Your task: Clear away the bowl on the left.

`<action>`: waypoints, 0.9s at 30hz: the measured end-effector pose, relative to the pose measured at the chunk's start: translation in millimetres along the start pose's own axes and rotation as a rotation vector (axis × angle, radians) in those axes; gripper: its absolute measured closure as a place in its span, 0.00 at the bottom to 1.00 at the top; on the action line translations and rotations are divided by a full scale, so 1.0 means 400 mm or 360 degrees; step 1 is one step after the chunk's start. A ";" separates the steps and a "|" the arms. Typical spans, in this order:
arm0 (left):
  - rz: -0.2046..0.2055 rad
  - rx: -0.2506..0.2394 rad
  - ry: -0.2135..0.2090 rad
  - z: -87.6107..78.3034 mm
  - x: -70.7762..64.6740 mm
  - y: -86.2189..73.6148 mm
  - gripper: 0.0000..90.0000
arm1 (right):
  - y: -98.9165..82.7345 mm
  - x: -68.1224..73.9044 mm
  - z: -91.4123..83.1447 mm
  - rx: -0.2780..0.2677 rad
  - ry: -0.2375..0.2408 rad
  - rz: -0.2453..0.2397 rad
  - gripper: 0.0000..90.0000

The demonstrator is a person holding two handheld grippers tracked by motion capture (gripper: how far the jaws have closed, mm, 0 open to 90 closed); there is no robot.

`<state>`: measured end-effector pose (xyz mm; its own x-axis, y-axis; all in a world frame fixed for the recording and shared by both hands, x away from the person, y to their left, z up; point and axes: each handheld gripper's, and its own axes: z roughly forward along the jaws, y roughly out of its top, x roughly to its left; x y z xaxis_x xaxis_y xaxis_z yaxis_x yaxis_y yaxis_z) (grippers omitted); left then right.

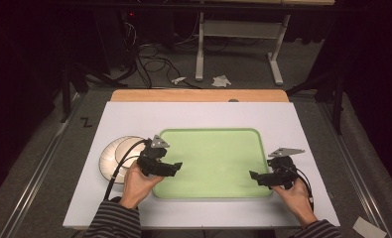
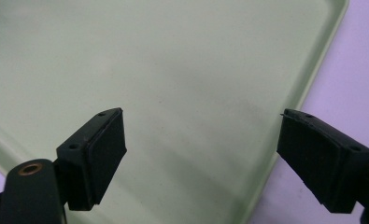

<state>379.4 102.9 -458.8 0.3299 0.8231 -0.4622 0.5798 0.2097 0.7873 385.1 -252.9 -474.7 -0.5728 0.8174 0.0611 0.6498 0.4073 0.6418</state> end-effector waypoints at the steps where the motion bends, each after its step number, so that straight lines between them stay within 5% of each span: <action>1: -0.0005 -0.0008 -0.0002 -0.002 0.002 0.002 0.30 | 0.000 -0.001 0.001 0.0015 -0.0006 -0.0006 0.19; 8: -0.0054 -0.0059 -0.0025 -0.018 0.012 0.018 0.34 | 0.000 0.002 0.001 0.0039 0.0024 -0.0048 0.19; 15: -0.0014 -0.0043 0.0042 -0.014 0.023 0.016 0.37 | 0.001 0.008 0.001 0.0056 0.0028 -0.0078 0.19; 27: -0.0013 -0.0154 0.0130 -0.030 0.050 0.032 0.39 | -0.001 0.012 0.002 0.0077 0.0013 -0.0108 0.24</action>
<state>384.7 128.4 -453.0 0.2618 0.8605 -0.4370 0.5060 0.2632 0.8214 382.5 -248.6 -475.3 -0.6203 0.7840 0.0252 0.6327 0.4811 0.6068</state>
